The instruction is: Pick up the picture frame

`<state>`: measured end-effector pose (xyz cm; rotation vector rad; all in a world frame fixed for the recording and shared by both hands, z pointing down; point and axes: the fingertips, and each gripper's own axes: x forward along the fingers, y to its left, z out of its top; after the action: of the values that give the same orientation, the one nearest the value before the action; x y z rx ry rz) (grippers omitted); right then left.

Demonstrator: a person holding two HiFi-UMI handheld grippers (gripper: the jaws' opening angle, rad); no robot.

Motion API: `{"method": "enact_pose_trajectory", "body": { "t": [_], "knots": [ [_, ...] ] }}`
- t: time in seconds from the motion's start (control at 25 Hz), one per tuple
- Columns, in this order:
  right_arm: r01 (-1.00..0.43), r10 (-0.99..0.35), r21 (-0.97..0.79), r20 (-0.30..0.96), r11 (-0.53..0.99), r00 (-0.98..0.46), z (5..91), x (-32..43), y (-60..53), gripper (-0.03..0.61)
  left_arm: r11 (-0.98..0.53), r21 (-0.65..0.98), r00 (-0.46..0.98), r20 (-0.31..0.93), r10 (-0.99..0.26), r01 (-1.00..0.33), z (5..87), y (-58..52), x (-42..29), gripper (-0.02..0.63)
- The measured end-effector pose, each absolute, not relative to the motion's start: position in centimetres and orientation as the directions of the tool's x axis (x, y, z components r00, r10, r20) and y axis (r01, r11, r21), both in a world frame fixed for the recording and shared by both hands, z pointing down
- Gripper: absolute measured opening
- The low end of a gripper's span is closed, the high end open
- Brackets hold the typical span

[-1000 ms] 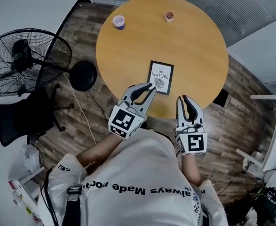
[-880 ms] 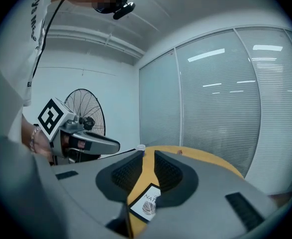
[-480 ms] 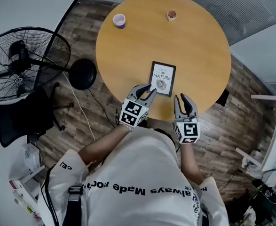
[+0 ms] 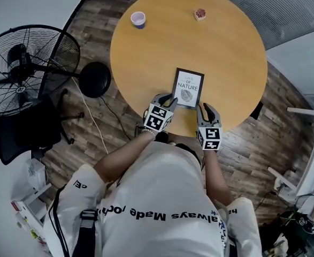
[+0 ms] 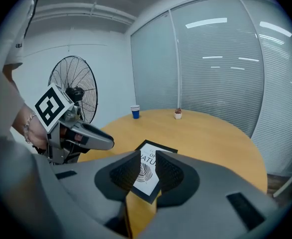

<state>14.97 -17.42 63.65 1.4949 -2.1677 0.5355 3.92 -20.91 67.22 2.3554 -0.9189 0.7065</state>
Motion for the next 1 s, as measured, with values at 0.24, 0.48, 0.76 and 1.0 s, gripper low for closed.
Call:
{"method": "enact_pose_trajectory", "body": {
  "t": [0.24,0.48,0.76,1.0],
  "knots": [
    [-0.942,-0.715,-0.075,0.632,0.328,-0.3,68.1,15.4,-18.4,0.092,-0.617,0.282,0.608,0.676,-0.415,-0.735,71.1,-21.7,4.0,0.093],
    [-0.947,-0.666,-0.113,0.686,0.3,-0.293,72.2,16.1,-19.2,0.095,-0.61,0.288,0.587,0.72,-0.37,-0.738,74.1,-22.3,4.1,0.094],
    [-0.95,-0.61,-0.168,0.734,0.263,-0.299,75.4,16.3,-19.5,0.11,-0.576,0.31,0.562,0.758,-0.331,-0.757,76.7,-22.5,4.0,0.106],
    [-0.952,-0.58,-0.189,0.758,0.243,-0.298,76.7,16.2,-19.8,0.115,-0.558,0.337,0.561,0.774,-0.295,-0.759,78.1,-22.4,4.2,0.117]
  ]
}}
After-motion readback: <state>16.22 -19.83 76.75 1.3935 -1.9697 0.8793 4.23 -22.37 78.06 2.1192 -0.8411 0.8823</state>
